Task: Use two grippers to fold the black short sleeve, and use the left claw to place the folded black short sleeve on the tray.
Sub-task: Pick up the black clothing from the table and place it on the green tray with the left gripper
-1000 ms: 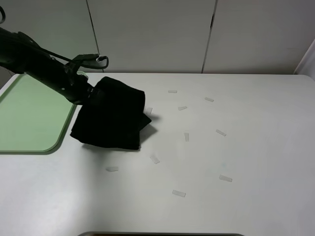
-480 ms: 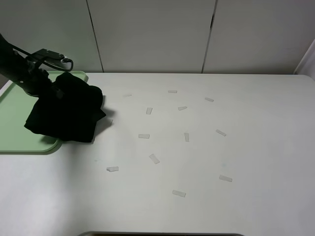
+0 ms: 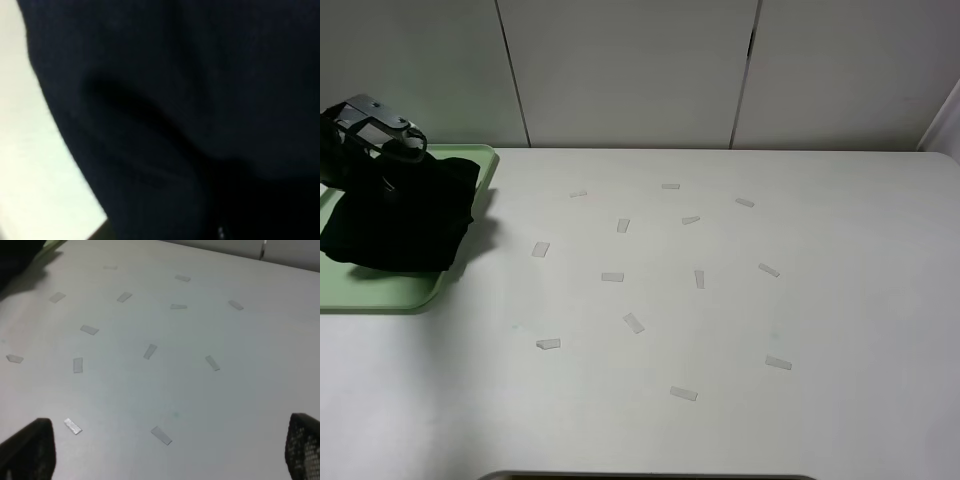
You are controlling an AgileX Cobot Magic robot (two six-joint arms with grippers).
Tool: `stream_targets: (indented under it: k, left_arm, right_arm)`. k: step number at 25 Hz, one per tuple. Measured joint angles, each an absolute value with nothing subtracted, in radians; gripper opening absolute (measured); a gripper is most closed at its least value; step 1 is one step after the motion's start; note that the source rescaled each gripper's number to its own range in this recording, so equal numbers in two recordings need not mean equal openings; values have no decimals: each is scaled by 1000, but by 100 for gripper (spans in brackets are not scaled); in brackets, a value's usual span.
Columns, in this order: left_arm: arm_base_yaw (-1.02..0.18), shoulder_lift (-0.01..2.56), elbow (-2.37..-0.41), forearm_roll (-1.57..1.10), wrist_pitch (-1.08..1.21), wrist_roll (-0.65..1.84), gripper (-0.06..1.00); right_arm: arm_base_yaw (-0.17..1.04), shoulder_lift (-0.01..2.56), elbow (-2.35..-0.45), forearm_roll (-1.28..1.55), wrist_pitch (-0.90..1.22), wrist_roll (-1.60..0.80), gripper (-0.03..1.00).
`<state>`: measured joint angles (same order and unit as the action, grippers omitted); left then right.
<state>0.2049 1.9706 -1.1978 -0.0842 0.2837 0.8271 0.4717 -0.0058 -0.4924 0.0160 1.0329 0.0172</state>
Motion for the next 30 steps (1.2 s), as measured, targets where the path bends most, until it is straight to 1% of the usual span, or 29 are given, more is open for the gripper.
stream_targets:
  k: [6, 18, 19, 20, 22, 24, 26, 28, 30]
  left_arm:
    - [253, 1990, -1198, -50, 255, 827, 20]
    - [257, 2015, -1182, -47, 228, 827, 21]
    - [257, 2015, -1182, -47, 232, 827, 24]
    - [257, 2015, -1182, -45, 237, 827, 29]
    - [257, 2011, -1180, -40, 245, 827, 45]
    - [257, 1993, -1180, -38, 247, 822, 65]
    - [257, 1965, -1180, -38, 231, 815, 77]
    - [257, 1929, -1180, -39, 215, 813, 83]
    - [257, 1889, -1180, -39, 202, 812, 85]
  right_arm:
    - [472, -6, -492, 16, 1033, 17, 100]
    - [472, -6, -492, 16, 1033, 17, 100]
    - [472, -6, -492, 16, 1033, 17, 100]
    - [472, -6, -492, 16, 1033, 17, 100]
    - [472, -6, -492, 16, 1033, 17, 100]
    - [472, -6, -492, 16, 1033, 17, 100]
    - [472, -6, -492, 16, 1033, 17, 100]
    - [472, -6, -492, 16, 1033, 17, 100]
    - [472, -6, -492, 16, 1033, 17, 100]
